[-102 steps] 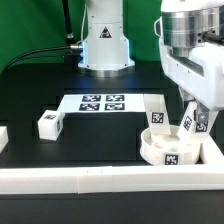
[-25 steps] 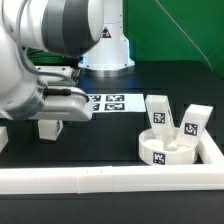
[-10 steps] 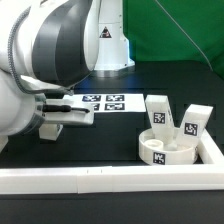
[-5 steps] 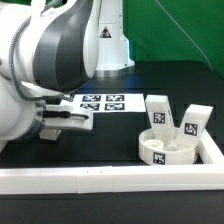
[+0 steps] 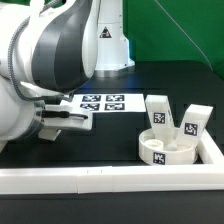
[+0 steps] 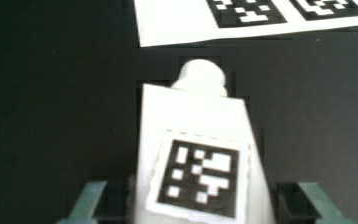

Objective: Assemble stool

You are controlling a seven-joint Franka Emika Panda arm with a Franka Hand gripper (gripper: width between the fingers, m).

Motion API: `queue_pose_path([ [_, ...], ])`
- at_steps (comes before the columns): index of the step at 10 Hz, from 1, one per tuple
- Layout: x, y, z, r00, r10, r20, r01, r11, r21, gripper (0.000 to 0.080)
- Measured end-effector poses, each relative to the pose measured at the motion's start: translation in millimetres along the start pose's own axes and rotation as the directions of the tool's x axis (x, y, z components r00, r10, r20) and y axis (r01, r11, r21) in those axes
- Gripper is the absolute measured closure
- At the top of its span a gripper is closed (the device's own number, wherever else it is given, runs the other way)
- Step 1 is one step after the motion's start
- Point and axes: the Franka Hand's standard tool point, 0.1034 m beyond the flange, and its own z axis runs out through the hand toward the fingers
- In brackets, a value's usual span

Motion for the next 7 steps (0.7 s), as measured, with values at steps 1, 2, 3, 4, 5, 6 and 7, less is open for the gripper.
queue_pose_path([
  [1, 0.0, -0.1, 0.0, 1.000, 0.000, 0.000, 0.000, 1.000, 0.000, 0.0475],
  [2, -0.2, -0.5, -0.2, 1.000, 0.000, 0.000, 0.000, 1.000, 0.000, 0.0475],
  [3, -3.5, -5.9, -3.0, 1.000, 0.022, 0.002, -0.022, 1.000, -0.002, 0.0475],
  [4, -12.4, -20.1, -11.2, 0.999, 0.054, 0.002, -0.054, 0.999, -0.008, 0.0475],
  [5, -22.5, -35.0, -21.3, 0.997, 0.078, -0.005, -0.078, 0.997, -0.014, 0.0475],
  [6, -26.5, -46.0, -28.0, 0.995, 0.097, -0.020, -0.097, 0.995, -0.009, 0.0475],
  [7, -31.2, -56.1, -34.6, 0.995, 0.093, -0.043, -0.093, 0.996, -0.010, 0.0475],
])
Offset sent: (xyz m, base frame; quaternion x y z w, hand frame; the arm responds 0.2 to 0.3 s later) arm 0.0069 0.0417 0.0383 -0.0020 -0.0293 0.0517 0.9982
